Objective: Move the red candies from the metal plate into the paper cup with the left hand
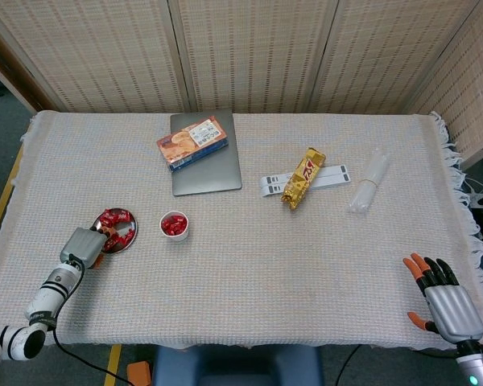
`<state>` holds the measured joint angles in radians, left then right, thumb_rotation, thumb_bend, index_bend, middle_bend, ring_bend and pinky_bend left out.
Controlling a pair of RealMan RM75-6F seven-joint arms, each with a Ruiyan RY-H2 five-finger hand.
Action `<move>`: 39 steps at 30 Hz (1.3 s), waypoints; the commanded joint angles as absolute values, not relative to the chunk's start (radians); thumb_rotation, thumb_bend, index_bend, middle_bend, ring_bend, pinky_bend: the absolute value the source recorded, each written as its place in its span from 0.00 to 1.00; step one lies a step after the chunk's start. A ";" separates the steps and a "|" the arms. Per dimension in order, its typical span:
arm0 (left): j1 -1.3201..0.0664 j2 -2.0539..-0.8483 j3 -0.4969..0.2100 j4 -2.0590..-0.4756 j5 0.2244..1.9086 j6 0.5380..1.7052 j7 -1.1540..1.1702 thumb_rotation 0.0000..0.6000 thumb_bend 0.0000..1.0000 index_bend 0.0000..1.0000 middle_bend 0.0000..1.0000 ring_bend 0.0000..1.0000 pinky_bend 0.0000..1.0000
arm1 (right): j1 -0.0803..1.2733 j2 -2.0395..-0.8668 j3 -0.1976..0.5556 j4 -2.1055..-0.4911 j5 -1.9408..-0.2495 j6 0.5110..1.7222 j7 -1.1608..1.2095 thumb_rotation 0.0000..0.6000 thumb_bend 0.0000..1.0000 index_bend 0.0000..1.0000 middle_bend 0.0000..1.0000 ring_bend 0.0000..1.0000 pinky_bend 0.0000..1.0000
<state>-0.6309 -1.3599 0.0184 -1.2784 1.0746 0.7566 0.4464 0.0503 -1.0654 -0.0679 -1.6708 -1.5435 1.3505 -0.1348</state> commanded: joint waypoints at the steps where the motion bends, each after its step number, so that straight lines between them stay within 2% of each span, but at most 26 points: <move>1: -0.635 -1.333 0.038 -1.321 1.068 0.748 0.474 1.00 0.44 0.17 0.26 0.27 1.00 | 0.051 -1.066 -0.068 -1.672 -1.543 1.349 -0.137 1.00 0.11 0.00 0.00 0.00 0.00; 9: -0.631 -1.297 0.070 -1.400 1.084 0.769 0.518 1.00 0.44 0.16 0.26 0.27 1.00 | 0.054 -1.069 -0.068 -1.672 -1.538 1.341 -0.144 1.00 0.11 0.00 0.00 0.00 0.00; 15: -0.624 -1.325 0.053 -1.372 1.111 0.822 0.506 1.00 0.45 0.17 0.27 0.29 1.00 | 0.054 -1.067 -0.070 -1.673 -1.539 1.340 -0.143 1.00 0.11 0.00 0.00 0.00 0.00; 20: -0.617 -1.360 0.047 -1.314 1.140 0.850 0.492 1.00 0.47 0.23 0.32 0.34 1.00 | 0.055 -1.067 -0.070 -1.672 -1.538 1.338 -0.143 1.00 0.11 0.00 0.00 0.00 0.00; 27: -0.605 -1.406 0.031 -1.238 1.186 0.887 0.439 1.00 0.47 0.37 0.44 0.46 1.00 | 0.057 -1.068 -0.070 -1.674 -1.535 1.334 -0.147 1.00 0.11 0.00 0.00 0.00 0.00; 39: -0.600 -1.414 0.018 -1.225 1.204 0.892 0.430 1.00 0.47 0.47 0.52 0.52 1.00 | 0.057 -1.067 -0.071 -1.674 -1.534 1.334 -0.147 1.00 0.11 0.00 0.00 0.00 0.00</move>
